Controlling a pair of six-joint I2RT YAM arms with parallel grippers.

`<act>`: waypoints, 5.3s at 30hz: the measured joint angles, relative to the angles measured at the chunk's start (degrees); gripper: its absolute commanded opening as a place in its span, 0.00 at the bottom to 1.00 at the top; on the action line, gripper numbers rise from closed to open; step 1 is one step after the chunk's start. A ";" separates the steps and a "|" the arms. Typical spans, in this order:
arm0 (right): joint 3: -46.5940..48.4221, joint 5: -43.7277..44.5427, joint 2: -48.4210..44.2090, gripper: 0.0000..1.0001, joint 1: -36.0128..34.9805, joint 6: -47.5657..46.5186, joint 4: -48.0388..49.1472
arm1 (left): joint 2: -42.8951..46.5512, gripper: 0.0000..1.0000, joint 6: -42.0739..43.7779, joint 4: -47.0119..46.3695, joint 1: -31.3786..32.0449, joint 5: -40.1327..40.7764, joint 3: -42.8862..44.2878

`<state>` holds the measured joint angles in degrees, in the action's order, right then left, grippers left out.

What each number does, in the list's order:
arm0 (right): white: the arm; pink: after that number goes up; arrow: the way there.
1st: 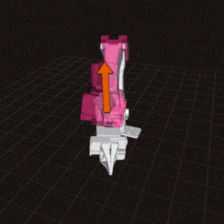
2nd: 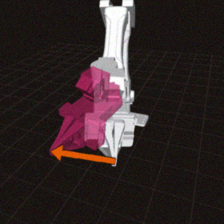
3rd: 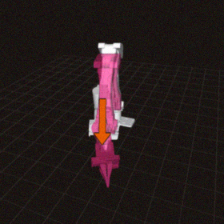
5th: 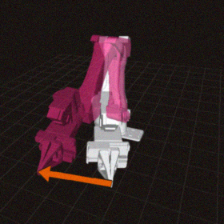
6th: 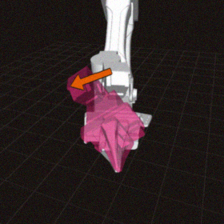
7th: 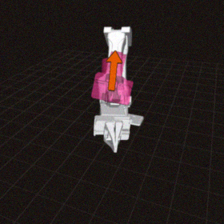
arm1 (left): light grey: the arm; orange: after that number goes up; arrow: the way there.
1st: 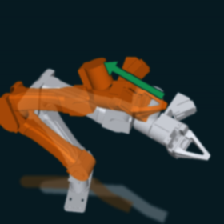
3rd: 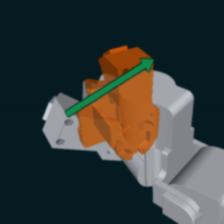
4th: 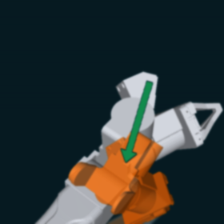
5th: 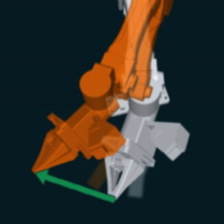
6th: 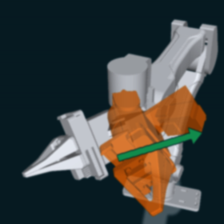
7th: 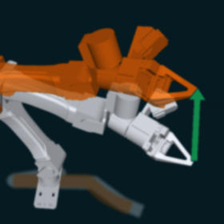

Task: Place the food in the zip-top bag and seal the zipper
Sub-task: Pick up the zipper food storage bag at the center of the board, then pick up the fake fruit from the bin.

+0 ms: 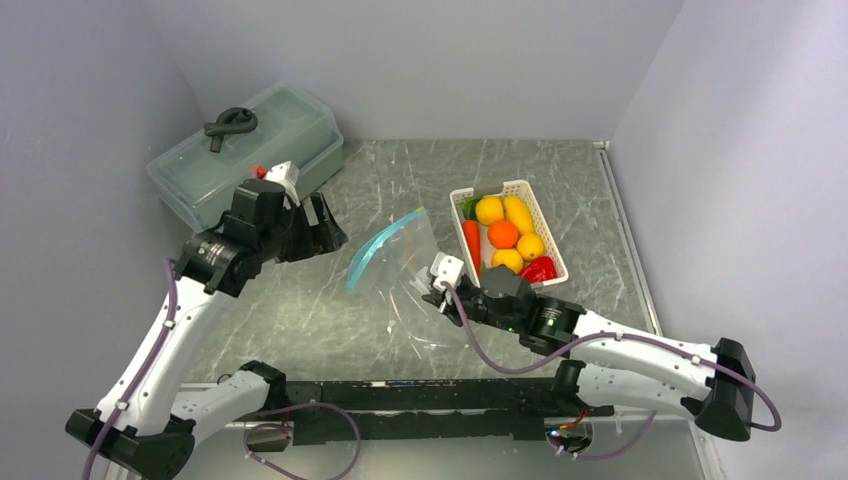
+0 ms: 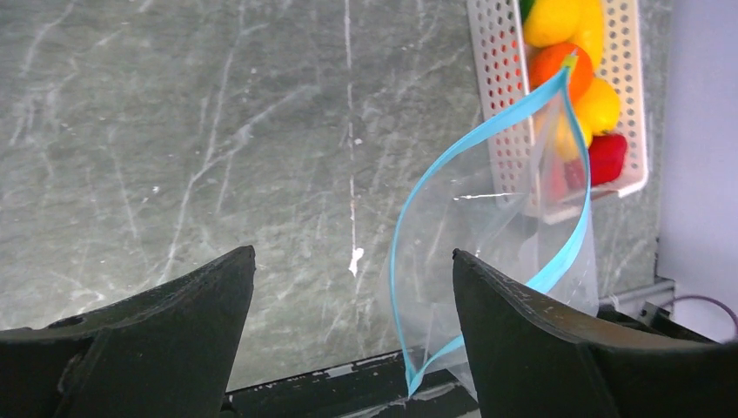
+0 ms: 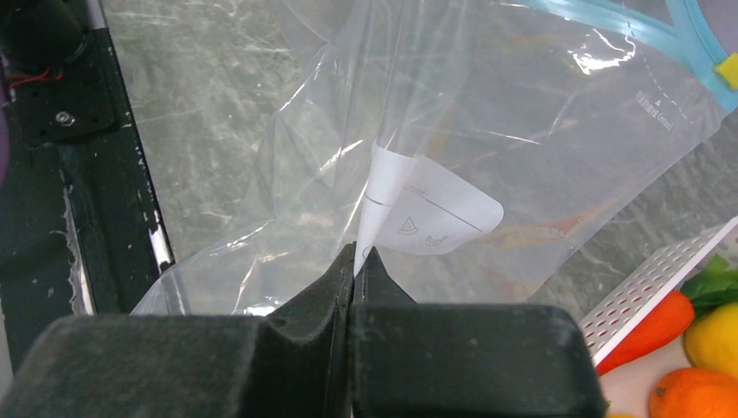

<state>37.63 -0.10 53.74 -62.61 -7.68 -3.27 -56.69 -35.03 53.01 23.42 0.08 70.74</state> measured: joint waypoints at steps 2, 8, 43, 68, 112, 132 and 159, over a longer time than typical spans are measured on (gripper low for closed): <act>-0.96 -1.16 -1.38 0.00 0.00 -1.55 0.57 | -0.42 0.88 0.13 -0.04 -0.26 -2.21 0.59; -1.38 -4.72 -3.13 0.00 0.00 -5.31 2.27 | -0.61 0.88 0.55 -0.02 -0.59 -8.31 1.29; -1.03 -12.46 -8.87 0.00 0.00 -9.40 5.60 | -1.16 0.50 4.02 0.76 -1.03 -26.03 0.17; -1.03 -8.68 -8.74 0.48 0.00 -9.86 4.96 | -3.28 0.00 7.41 2.16 -1.40 -29.81 3.41; 28.68 16.28 16.48 0.77 22.47 16.04 -30.18 | -10.14 0.00 16.52 13.49 3.82 12.74 14.14; 32.74 15.93 27.67 0.76 37.59 24.24 -34.60 | -2.80 0.00 18.45 1.88 4.07 10.40 2.78; 38.38 11.41 46.77 0.90 44.96 24.22 -32.00 | 1.51 0.00 18.86 0.26 4.17 8.57 0.83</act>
<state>76.01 11.31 100.51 -17.65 16.53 -35.27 -55.18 -16.16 53.28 27.59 8.64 71.57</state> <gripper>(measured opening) 0.889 0.014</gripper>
